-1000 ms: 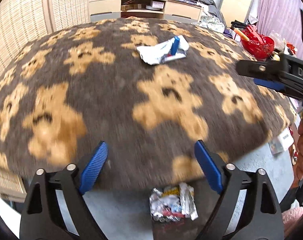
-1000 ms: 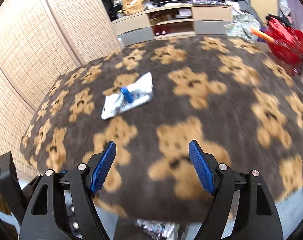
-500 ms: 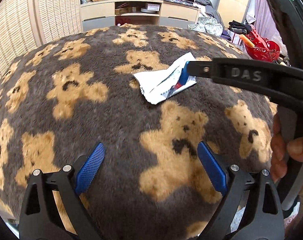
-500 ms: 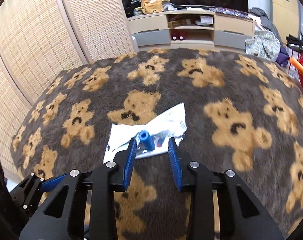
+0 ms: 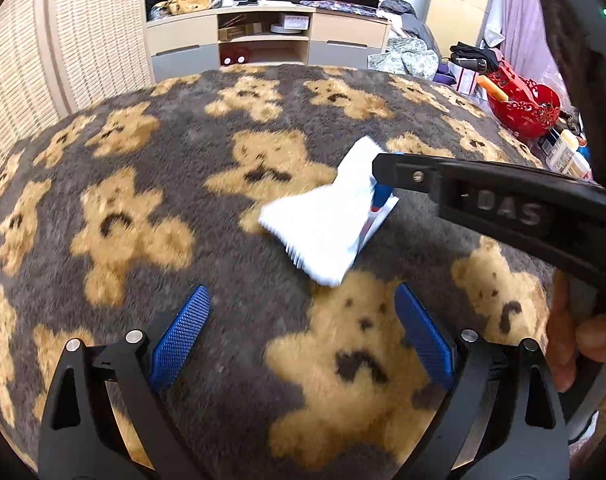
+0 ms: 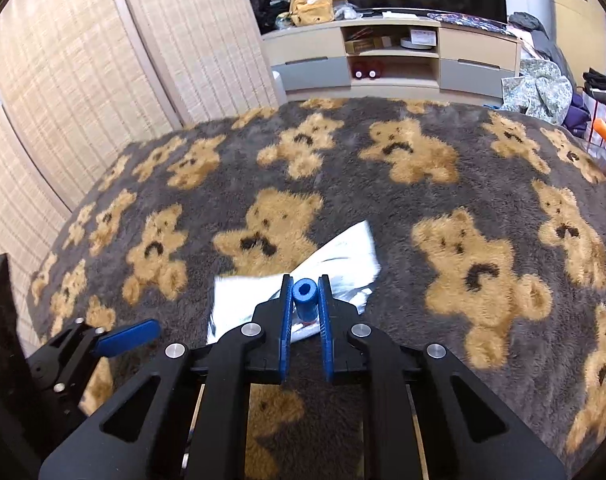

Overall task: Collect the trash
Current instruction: 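Grasp the blue cap with the right tool while the left tool grasps the foil wrapper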

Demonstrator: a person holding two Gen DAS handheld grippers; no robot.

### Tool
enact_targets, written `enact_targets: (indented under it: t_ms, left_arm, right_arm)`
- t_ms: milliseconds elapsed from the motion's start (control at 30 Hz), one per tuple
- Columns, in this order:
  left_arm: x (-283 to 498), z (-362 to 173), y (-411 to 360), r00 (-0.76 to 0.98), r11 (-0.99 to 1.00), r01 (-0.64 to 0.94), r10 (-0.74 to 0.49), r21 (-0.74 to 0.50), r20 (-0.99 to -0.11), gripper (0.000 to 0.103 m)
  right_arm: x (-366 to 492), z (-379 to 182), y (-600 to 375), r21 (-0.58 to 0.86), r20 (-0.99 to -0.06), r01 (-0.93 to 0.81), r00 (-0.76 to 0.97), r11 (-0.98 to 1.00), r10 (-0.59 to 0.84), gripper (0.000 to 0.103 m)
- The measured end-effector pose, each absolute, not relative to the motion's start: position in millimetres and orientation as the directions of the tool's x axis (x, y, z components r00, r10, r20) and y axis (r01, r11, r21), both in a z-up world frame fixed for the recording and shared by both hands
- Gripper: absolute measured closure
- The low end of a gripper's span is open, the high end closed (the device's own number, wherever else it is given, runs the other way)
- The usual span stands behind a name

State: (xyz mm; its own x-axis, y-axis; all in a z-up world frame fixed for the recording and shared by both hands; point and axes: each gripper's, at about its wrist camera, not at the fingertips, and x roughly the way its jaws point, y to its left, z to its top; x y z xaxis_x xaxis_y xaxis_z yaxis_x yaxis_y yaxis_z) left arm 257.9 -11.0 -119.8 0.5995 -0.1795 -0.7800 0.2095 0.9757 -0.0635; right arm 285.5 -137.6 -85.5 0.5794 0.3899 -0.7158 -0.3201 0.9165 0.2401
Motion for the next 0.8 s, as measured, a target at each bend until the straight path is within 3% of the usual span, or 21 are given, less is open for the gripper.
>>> enact_targets:
  t_ms: [200,300,400,467,567,800]
  left_arm:
    - [278.1,-117.0,-28.1,0.608,0.966,0.255,-0.202,-0.051,-0.768,0.015]
    - [289.6,-119.3,-34.6,0.595,0.96,0.274,-0.218,-0.06,-0.774,0.023]
    - [301.5,-126.7,-37.3,0.562,0.958,0.274,-0.235,-0.09,-0.793,0.044]
    - [303.9,-130.3,-37.3,0.551,0.956,0.276,-0.243,-0.101,-0.798,0.072]
    - [298.4,-129.2,-39.1,0.552,0.954,0.28,-0.254,-0.11,-0.794,0.082]
    - [262.7,-114.2,-43.7,0.565,0.959,0.264,-0.244,-0.107,-0.788,0.086]
  right_arm:
    - [289.4,-77.8,-145.5,0.24,-0.711,-0.32,0.585,0.917,0.39,0.089]
    - [291.3,-75.1,-154.4,0.231,-0.71,-0.299,0.599,0.926,0.371,0.089]
    - [293.1,-73.3,-166.1,0.227,-0.707,-0.279,0.611,0.933,0.355,0.089]
    - [294.1,-73.6,-173.2,0.228,-0.708,-0.266,0.615,0.937,0.347,0.089]
    - [291.7,-74.6,-180.2,0.232,-0.71,-0.255,0.616,0.939,0.343,0.089]
    - [258.4,-66.9,-198.1,0.258,-0.698,-0.232,0.626,0.938,0.347,0.089]
